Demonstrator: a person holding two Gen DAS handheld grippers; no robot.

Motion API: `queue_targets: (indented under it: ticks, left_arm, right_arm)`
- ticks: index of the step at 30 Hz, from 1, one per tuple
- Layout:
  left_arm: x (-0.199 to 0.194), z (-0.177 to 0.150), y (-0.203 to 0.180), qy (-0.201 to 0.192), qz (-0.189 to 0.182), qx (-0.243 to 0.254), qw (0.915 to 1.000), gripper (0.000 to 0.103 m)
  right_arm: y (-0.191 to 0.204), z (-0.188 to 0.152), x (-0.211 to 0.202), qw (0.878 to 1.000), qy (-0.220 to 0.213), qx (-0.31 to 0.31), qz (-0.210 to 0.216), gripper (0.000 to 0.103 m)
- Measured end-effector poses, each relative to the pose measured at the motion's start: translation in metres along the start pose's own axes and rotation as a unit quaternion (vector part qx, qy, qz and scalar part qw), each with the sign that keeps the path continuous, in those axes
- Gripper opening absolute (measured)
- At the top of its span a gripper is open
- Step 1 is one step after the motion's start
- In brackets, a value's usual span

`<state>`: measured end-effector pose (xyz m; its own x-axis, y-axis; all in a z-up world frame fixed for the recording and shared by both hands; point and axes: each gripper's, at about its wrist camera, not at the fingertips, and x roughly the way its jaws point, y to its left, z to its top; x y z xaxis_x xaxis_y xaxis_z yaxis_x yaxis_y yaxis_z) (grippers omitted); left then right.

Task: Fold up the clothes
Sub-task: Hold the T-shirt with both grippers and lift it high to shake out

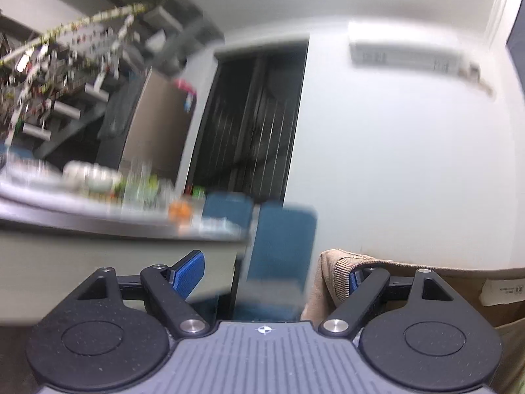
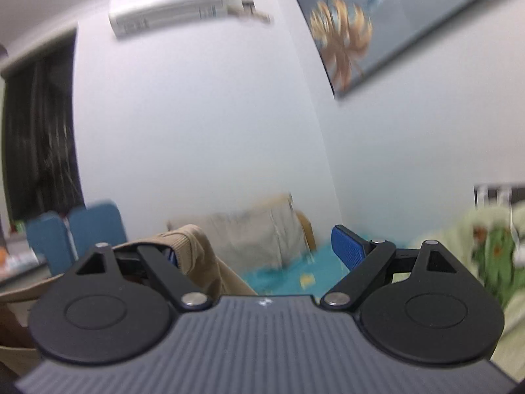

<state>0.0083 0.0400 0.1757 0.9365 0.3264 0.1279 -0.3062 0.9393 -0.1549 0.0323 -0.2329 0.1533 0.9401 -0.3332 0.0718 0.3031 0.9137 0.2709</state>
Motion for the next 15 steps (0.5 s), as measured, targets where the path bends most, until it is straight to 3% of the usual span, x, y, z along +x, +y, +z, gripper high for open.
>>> queue_targets:
  ticks: [7, 10, 15]
  left_arm:
    - [-0.049, 0.148, -0.001, -0.095, -0.024, -0.001, 0.9952, 0.083]
    - [-0.062, 0.2, -0.002, -0.102, -0.041, -0.001, 0.9939, 0.083]
    - [-0.061, 0.236, -0.014, -0.095, -0.057, 0.024, 0.9935, 0.083]
  right_arm:
    - [-0.012, 0.126, -0.075, 0.996, -0.083, 0.01, 0.038, 0.089]
    - [-0.013, 0.168, -0.097, 0.994, -0.087, 0.011, 0.061, 0.089]
    - [-0.012, 0.2, -0.099, 0.992, -0.101, -0.01, 0.072, 0.089]
